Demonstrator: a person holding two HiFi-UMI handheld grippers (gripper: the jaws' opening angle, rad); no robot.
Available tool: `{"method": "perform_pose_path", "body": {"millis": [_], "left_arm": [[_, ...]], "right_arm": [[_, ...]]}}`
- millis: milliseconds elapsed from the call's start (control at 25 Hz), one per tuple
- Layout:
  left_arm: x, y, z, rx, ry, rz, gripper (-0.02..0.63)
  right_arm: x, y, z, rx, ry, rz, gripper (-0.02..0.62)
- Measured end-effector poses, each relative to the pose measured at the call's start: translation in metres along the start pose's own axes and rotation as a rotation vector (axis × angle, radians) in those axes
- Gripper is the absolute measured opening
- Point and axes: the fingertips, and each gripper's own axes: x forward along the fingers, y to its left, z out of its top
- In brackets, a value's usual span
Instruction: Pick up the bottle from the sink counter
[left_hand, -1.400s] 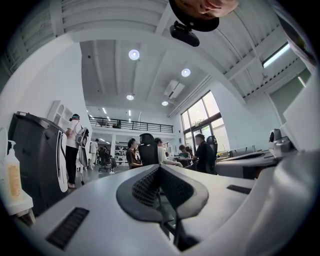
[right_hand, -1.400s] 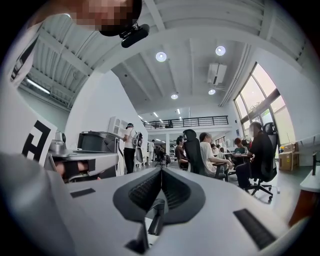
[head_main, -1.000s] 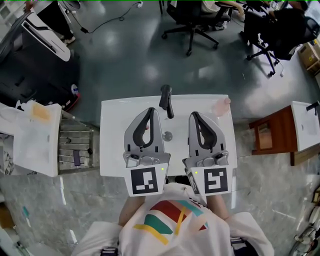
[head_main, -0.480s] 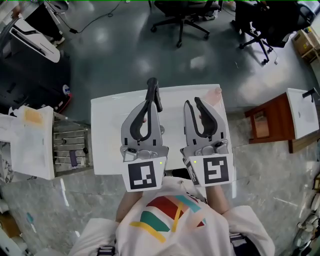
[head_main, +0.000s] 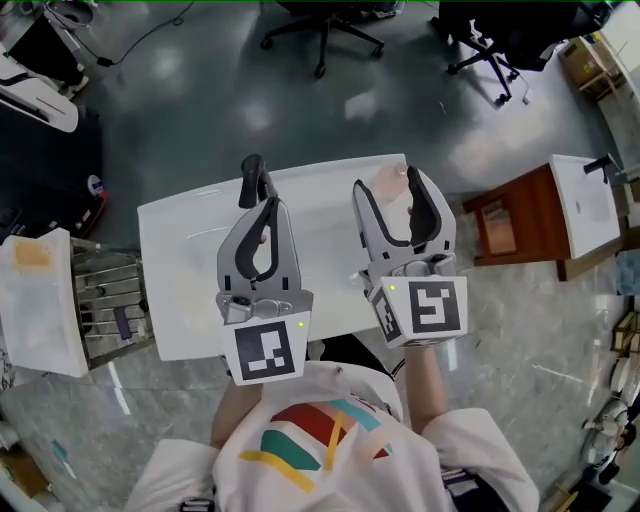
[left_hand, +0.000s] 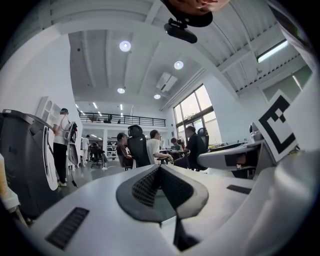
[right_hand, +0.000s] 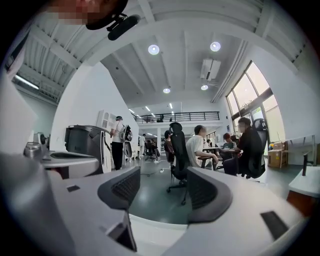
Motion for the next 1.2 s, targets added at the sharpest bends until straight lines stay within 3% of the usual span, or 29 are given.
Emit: {"method": "perform_pose_path", "body": {"millis": [480,760,960,1200], "left_arm": [[0.043,-0.009,-0.040,0.023,0.092,-0.003,0.018],[0.056,-0.019,-0.066,0.041,0.154,-0.014,0.018],[0.061,-0.023,-0.089,0.033,0.210,-0.002,0.018],[0.059,-0.026,-0.104,0.054,0.239,0.003,0.018]], "right_arm": [[0.043,-0.079,-0.082,-0.006,0.187,-0.120,0.351],[0.061,-0.112,-0.144,0.037,0.320,-0.146,0.364],[0.067,-0.125,-0.188,0.015,0.420,-0.165,0.365],[0.072,-0.131,-0.230,0.068,0.483,-0.158,0.373]]}}
